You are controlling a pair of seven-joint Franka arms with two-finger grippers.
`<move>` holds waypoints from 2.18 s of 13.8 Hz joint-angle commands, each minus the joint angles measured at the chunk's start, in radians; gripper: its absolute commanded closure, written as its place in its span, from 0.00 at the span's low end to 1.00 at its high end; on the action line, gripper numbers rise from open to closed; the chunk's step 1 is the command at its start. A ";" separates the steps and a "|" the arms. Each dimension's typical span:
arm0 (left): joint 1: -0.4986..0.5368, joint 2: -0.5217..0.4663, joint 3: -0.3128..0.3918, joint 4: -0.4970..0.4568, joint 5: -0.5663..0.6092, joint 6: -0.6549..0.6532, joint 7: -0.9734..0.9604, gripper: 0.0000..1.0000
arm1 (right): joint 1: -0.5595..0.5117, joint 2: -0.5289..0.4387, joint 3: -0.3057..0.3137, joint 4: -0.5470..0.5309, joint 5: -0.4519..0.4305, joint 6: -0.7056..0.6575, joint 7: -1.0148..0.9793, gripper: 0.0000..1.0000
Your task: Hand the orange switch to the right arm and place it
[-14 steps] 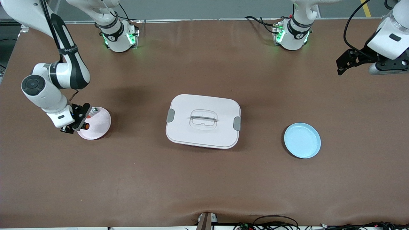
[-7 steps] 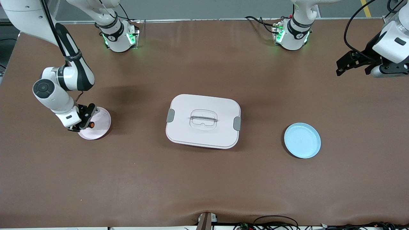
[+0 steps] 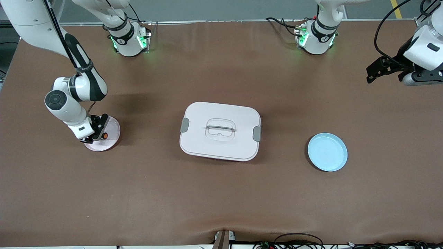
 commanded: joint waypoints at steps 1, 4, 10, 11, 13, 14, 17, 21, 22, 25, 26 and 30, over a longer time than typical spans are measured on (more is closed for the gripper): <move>0.007 0.015 -0.002 0.017 0.024 0.011 0.007 0.00 | -0.031 0.003 0.013 -0.006 -0.018 0.016 0.002 0.97; 0.007 0.016 -0.002 0.019 0.024 0.011 0.008 0.00 | -0.032 0.003 0.013 -0.014 -0.017 0.016 0.002 0.91; 0.005 0.016 -0.003 0.019 0.022 0.010 0.008 0.00 | -0.031 0.006 0.015 -0.017 -0.012 0.014 0.004 0.59; 0.005 0.016 -0.003 0.019 0.024 0.010 0.008 0.00 | -0.031 0.006 0.015 -0.016 -0.012 0.011 0.004 0.45; 0.005 0.016 -0.005 0.019 0.022 0.010 0.011 0.00 | -0.031 0.003 0.015 -0.014 -0.009 0.006 0.002 0.00; 0.005 0.016 -0.005 0.019 0.022 0.010 0.011 0.00 | -0.031 -0.002 0.015 -0.014 -0.011 0.002 -0.010 0.00; 0.005 0.016 -0.005 0.019 0.021 0.008 0.014 0.00 | -0.024 -0.037 0.016 -0.010 -0.009 -0.052 0.002 0.00; 0.005 0.016 -0.005 0.019 0.019 0.007 0.019 0.00 | -0.014 -0.133 0.027 0.026 0.059 -0.234 0.082 0.00; 0.005 0.016 -0.005 0.019 0.019 0.007 0.020 0.00 | 0.000 -0.156 0.027 0.029 0.095 -0.274 0.155 0.00; 0.005 0.018 -0.005 0.018 0.019 0.007 0.020 0.00 | 0.008 -0.199 0.029 0.033 0.112 -0.310 0.478 0.00; 0.005 0.018 -0.005 0.018 0.019 0.008 0.020 0.00 | 0.008 -0.212 0.029 0.033 0.130 -0.310 0.596 0.00; 0.005 0.018 -0.005 0.018 0.019 0.004 0.020 0.00 | 0.015 -0.247 0.029 0.035 0.215 -0.311 0.890 0.00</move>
